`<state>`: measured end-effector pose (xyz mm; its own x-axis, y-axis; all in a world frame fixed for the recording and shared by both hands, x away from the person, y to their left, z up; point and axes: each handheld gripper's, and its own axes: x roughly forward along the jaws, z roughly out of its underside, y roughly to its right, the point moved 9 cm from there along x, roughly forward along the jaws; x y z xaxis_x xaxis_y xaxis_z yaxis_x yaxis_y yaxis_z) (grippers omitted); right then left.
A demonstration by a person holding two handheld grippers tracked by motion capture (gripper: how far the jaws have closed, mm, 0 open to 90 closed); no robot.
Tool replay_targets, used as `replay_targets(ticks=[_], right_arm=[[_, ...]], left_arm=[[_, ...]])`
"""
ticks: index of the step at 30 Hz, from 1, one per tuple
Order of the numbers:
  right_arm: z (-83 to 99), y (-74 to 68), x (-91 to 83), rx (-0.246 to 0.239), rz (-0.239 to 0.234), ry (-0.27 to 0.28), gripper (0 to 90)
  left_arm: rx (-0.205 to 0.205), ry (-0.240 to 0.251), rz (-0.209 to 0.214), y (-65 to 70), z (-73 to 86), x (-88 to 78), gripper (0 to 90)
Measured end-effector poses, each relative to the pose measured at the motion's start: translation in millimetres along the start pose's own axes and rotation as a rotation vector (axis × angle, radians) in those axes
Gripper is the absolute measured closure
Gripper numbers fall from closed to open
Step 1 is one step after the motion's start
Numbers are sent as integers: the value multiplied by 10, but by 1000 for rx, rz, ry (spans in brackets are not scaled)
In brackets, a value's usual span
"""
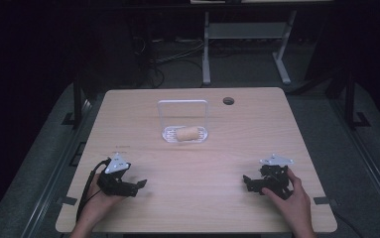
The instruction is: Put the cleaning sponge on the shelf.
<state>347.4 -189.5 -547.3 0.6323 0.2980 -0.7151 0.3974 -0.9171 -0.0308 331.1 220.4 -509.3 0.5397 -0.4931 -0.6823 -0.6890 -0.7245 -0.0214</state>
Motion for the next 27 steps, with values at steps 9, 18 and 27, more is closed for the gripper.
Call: replay_targets(ticks=[9,18,27], right_arm=[[1,2,-1,-2,0,-2,6],[1,1,-1,-2,0,-2,5],[1,2,-1,-2,0,-2,6]], left_arm=[[-7,-45,5,19,270,-21,130],[1,-43,16,16,370,-16,130],[5,-17,26,15,389,-8,128]])
